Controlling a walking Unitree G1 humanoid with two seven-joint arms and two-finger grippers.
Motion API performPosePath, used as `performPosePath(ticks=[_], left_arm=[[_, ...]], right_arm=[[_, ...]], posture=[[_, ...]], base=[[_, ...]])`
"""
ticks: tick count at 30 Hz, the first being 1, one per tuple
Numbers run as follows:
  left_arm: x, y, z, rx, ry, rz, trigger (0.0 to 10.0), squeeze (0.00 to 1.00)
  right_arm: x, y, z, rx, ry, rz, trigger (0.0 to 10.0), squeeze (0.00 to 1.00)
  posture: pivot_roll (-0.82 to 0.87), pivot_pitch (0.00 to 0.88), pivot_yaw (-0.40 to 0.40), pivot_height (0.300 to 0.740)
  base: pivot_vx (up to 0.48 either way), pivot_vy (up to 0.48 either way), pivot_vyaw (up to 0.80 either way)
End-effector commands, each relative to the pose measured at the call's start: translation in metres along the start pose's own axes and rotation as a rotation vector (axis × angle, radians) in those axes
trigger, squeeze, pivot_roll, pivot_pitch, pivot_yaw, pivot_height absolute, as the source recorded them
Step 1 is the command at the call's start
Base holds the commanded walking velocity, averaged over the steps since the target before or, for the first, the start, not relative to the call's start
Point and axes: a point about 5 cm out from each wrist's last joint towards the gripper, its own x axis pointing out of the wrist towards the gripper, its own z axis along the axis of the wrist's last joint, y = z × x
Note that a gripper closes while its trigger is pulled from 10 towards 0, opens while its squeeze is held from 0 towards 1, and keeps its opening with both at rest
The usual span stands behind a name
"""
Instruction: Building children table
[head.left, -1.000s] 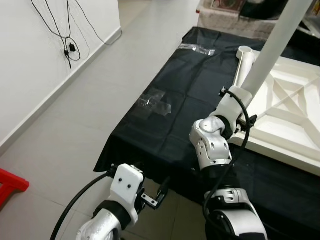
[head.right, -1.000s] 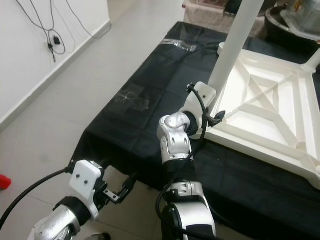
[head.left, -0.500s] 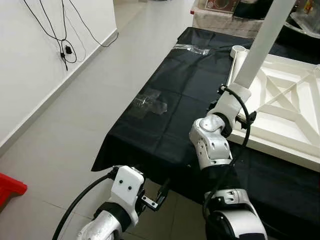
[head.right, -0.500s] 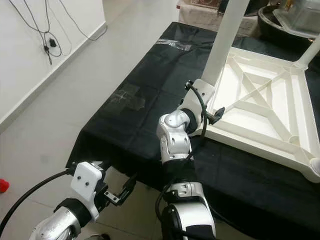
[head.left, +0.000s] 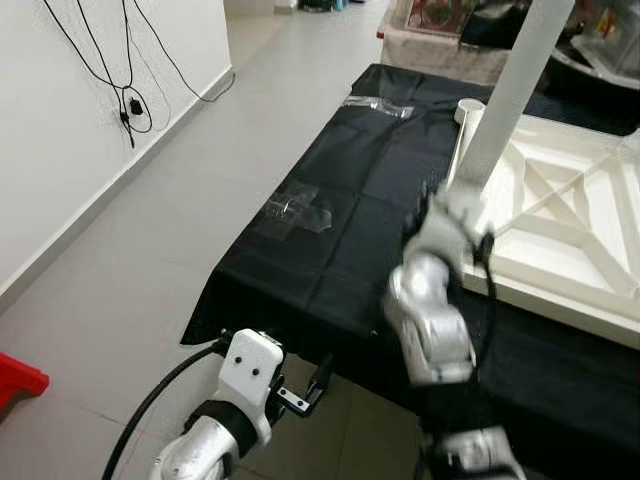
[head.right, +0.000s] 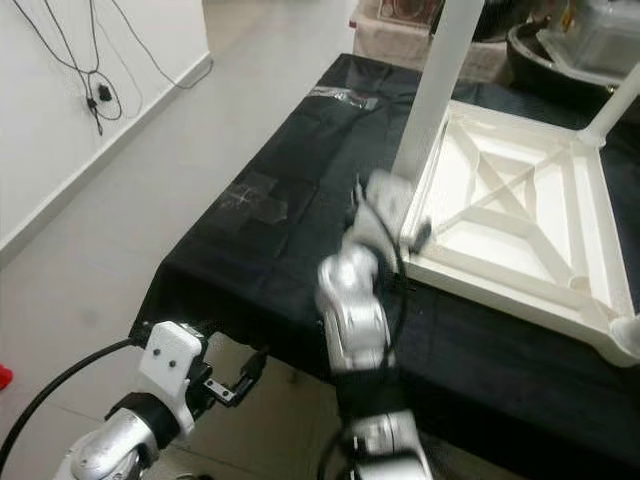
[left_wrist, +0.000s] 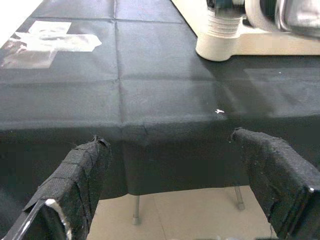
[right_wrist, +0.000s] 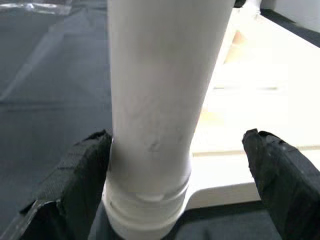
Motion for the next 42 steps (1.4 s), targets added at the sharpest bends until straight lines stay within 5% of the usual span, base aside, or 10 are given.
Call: performPosePath(ticks=[1, 17, 20, 22, 23, 28, 42], left_arm=[[-0.001, 0.000, -0.006, 0.003, 0.024, -0.006, 10.0, 0.00], [0.005, 0.010, -0.010, 0.041, 0.021, 0.047, 10.0, 0.00], [0.004, 0.016, -0.012, 0.043, 0.030, 0.116, 10.0, 0.00], [0.004, 0.016, -0.012, 0.043, 0.030, 0.116, 10.0, 0.00], [0.004, 0.018, -0.014, 0.041, 0.041, 0.150, 10.0, 0.00], [0.002, 0.023, -0.020, 0.020, 0.064, 0.227, 10.0, 0.00], [0.005, 0.024, -0.043, -0.080, 0.119, 0.295, 10.0, 0.00]], right_arm=[[-0.020, 0.014, -0.011, 0.072, 0.095, 0.040, 10.0, 0.00], [-0.029, -0.012, -0.019, 0.032, 0.108, 0.228, 10.0, 0.00], [-0.041, -0.021, -0.028, -0.032, 0.019, 0.509, 10.0, 0.00], [-0.041, -0.021, -0.028, -0.032, 0.019, 0.509, 10.0, 0.00], [-0.049, -0.024, -0.035, -0.044, -0.002, 0.646, 10.0, 0.00], [-0.058, -0.034, -0.053, -0.098, -0.011, 0.787, 10.0, 0.00], [-0.071, -0.037, -0.080, -0.097, 0.121, 0.914, 10.0, 0.00]], posture=[[0.13, 0.135, -0.056, 0.740], [0.12, 0.103, -0.055, 0.740], [0.11, 0.078, -0.057, 0.740], [0.11, 0.078, -0.057, 0.740], [0.11, 0.069, -0.058, 0.740], [0.11, 0.031, -0.058, 0.740], [0.08, 0.000, -0.044, 0.740]], base=[[0.000, 0.000, 0.00], [0.000, 0.000, 0.00], [0.000, 0.000, 0.00], [0.000, 0.000, 0.00], [0.000, 0.000, 0.00], [0.000, 0.000, 0.00], [0.000, 0.000, 0.00]])
